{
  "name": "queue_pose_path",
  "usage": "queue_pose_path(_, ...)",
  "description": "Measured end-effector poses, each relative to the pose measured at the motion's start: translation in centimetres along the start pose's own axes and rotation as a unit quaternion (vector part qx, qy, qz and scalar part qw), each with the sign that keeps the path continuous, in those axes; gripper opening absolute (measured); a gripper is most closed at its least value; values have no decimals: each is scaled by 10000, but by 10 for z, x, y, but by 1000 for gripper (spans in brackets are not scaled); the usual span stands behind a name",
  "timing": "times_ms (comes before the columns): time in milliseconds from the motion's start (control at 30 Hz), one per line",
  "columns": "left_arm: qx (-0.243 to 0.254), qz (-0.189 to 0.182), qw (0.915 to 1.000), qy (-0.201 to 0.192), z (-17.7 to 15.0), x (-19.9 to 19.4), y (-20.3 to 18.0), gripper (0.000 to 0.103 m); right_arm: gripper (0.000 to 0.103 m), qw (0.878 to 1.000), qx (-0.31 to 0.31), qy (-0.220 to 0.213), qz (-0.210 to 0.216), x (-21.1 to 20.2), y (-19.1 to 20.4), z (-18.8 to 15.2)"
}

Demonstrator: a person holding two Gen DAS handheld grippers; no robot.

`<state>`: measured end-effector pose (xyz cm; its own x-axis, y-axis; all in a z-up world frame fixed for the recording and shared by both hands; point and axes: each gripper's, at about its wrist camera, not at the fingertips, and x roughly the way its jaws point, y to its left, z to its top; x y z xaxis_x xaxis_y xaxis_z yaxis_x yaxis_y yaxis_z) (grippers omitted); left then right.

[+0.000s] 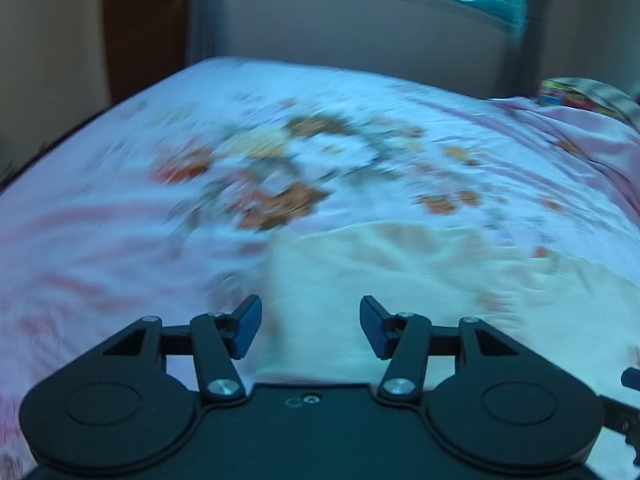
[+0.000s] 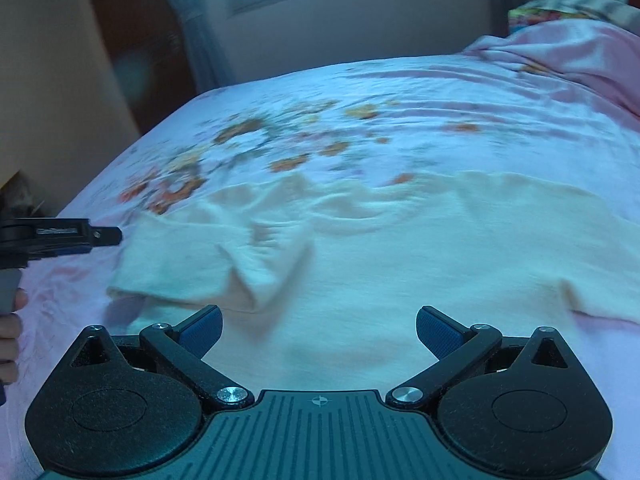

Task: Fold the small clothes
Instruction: 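Fold the held sleeve across the sweater body with the left gripper, then grasp the other sleeve cuff with the right gripper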

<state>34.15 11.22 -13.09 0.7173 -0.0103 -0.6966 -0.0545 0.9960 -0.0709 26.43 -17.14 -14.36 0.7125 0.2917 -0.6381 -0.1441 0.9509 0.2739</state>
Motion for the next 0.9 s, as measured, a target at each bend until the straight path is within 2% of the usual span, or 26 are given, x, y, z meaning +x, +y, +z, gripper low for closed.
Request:
queue_pose_path(100,-64,111,9997,211,-7,15,13,52,100,9992,-408,-10,29,24,24,2)
queue_pose_path(133,-87,115,9995,275,-11,20,15,52,81,9985,-542,-33,33,32,32,3)
queue_pose_path(167,-150,118,9992,346,-13,24,18,52,70,9980,-638,20,16,42,38,5)
queue_pose_path(200,-236,103,9989,395,-15,27,21,51,64,9977,-670,85,-32,53,42,7)
queue_pose_path(300,-459,-2,9983,357,-16,26,29,51,64,9966,-755,127,-298,80,49,14)
queue_pose_path(400,-397,34,9988,276,-15,24,29,52,64,9947,-948,185,-354,100,57,20)
queue_pose_path(433,-367,38,9989,280,-14,25,28,52,59,9949,-927,203,-328,105,57,21)
queue_pose_path(467,-342,59,9990,285,-14,25,27,52,46,9955,-864,207,-328,106,55,22)
queue_pose_path(500,-337,70,9990,283,-14,26,26,52,17,9966,-739,183,-325,104,50,24)
queue_pose_path(533,-345,45,9990,265,-14,25,25,52,12,9979,-548,106,-329,98,42,26)
queue_pose_path(733,-155,-118,9997,134,-13,18,4,52,8,9976,370,-324,-494,43,-18,25)
queue_pose_path(900,21,-312,9993,191,-15,21,-22,53,8,9923,963,-384,-672,-1,-58,5)
